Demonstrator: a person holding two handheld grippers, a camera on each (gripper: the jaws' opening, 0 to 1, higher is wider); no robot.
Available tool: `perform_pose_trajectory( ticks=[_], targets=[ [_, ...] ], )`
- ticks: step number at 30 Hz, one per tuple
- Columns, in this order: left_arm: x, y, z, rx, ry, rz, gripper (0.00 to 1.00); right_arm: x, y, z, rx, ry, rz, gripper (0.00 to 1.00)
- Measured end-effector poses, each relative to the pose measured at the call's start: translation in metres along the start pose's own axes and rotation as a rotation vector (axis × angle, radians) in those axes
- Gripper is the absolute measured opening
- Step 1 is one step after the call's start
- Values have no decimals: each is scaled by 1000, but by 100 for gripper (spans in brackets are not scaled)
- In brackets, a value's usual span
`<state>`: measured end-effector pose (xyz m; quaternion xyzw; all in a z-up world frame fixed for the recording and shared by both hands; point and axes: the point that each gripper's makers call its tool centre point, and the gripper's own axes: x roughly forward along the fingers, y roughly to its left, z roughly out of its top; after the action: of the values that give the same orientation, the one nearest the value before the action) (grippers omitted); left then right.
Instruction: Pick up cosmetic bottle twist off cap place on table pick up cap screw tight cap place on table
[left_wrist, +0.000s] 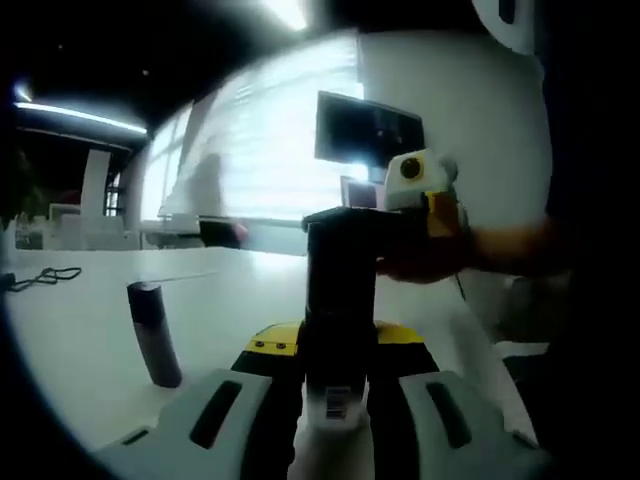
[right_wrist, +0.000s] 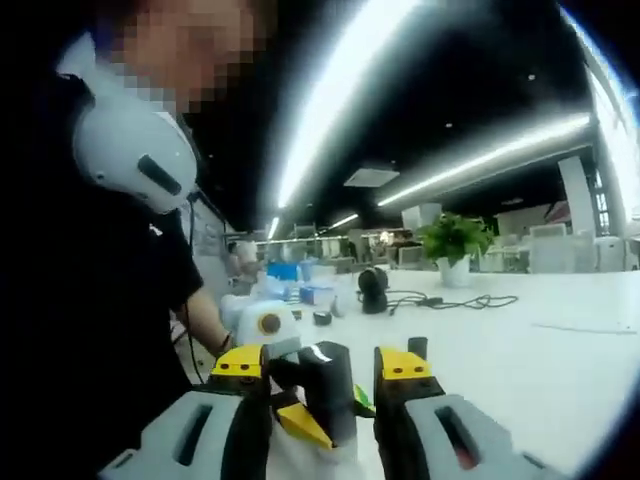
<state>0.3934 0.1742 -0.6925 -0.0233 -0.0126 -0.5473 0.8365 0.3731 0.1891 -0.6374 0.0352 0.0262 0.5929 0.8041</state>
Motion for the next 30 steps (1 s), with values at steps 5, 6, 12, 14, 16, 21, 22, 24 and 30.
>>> perform_pose_trajectory(
  ticks=[5, 6, 12, 14, 16, 21, 22, 24, 30],
  targets=[
    [2, -10, -3, -17, 16, -76, 14, 10, -5, -8, -78, 75, 45, 27],
    [1, -11, -3, -20, 16, -80, 14, 12, -4, -8, -67, 73, 73, 27],
    [1, -10, -4, -21, 23, -75, 14, 23, 3, -12, -57, 96, 202, 28],
    [2, -10, -5, -18, 25, -75, 14, 26, 1, -16, -57, 106, 217, 28],
    [2, -9, -5, -20, 28, -74, 14, 28, 5, -19, -28, 102, 260, 28],
    [2, -9, -7, -33, 37, -82, 14, 34, 9, -19, -6, 77, 300, 26],
    [2, -10, -7, -33, 37, -83, 14, 34, 11, -19, -3, 74, 314, 26],
    [2, -9, -7, -41, 39, -82, 14, 34, 13, -17, 8, 66, 332, 25],
    [2, -11, -8, -36, 42, -86, 14, 33, 12, -15, -60, 54, 341, 17]
  ],
)
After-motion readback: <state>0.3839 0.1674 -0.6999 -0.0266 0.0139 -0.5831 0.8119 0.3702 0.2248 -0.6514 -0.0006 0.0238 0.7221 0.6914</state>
